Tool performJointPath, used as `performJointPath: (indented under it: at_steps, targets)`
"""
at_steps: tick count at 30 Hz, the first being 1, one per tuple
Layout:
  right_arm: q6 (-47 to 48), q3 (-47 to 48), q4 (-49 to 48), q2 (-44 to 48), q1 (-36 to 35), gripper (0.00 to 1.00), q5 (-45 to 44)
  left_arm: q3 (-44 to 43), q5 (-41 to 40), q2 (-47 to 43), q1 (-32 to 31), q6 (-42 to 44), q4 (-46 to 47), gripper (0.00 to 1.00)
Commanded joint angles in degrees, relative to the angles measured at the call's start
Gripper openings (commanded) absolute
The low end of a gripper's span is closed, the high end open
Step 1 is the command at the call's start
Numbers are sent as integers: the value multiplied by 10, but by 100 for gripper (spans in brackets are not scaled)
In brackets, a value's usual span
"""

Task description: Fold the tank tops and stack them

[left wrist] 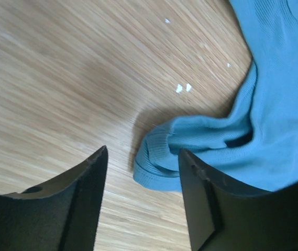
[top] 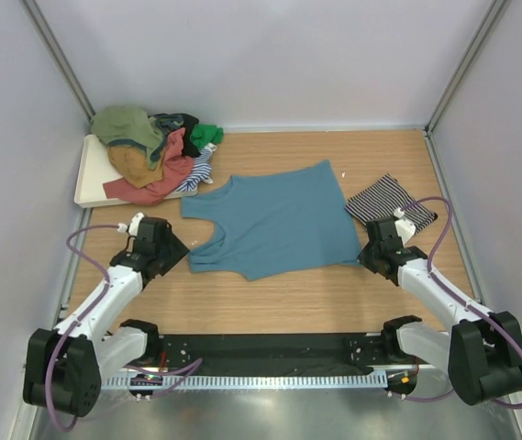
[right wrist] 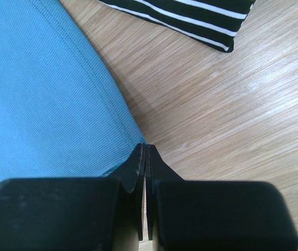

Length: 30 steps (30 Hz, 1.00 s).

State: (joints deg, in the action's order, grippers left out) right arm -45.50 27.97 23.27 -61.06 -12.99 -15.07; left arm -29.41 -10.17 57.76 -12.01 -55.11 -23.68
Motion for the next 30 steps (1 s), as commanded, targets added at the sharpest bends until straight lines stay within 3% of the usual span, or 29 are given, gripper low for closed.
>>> performJointPath:
  at_steps: [1,8,12,13,14,16,24,30]
  targets:
    - [15,19,4,-3,0,4,-9,-12,60,18,2,50,42,56]
    - [16,14,-7,-4,-1,3,3,-49,83,89,2,87,43,39]
    - [15,14,-10,-9,0,3,7,-48,88,115,2,88,53,36]
    - [16,15,-11,-9,-1,3,7,-48,88,117,2,90,53,31]
    - [16,15,-11,-11,0,3,8,-48,84,120,2,91,54,15]
    - [18,15,-9,-11,0,3,7,-50,76,125,2,92,52,0]
    - [28,27,9,-9,0,2,-9,-73,47,127,22,78,7,0]
    - [22,13,8,8,-1,1,-5,-69,46,77,61,66,-2,0]
